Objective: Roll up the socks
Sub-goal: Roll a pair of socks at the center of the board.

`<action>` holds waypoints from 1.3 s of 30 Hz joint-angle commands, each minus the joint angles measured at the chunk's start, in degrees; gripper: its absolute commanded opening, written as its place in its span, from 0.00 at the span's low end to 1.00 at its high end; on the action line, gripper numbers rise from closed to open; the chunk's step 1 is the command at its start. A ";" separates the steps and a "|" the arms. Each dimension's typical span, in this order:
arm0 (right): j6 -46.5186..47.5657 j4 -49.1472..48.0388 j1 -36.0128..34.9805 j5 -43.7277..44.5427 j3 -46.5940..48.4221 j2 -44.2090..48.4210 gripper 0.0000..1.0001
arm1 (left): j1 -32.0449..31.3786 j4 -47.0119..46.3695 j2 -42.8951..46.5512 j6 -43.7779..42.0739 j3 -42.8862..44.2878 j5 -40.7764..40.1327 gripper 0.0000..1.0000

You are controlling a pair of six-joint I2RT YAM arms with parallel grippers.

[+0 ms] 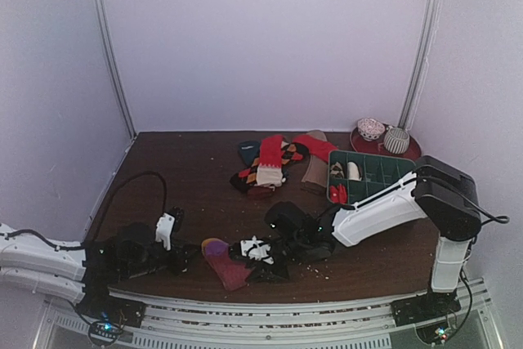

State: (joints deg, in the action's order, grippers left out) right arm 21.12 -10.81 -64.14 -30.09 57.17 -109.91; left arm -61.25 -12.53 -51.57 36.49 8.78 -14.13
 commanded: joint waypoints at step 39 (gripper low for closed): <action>-9.14 15.51 -1.33 26.17 -2.90 6.46 0.27 | 9.30 -23.25 -53.73 -21.49 30.48 25.99 0.25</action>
State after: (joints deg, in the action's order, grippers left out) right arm 14.70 0.89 -66.43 -4.08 55.13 -101.84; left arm -52.66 -38.04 -106.74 18.11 40.01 10.83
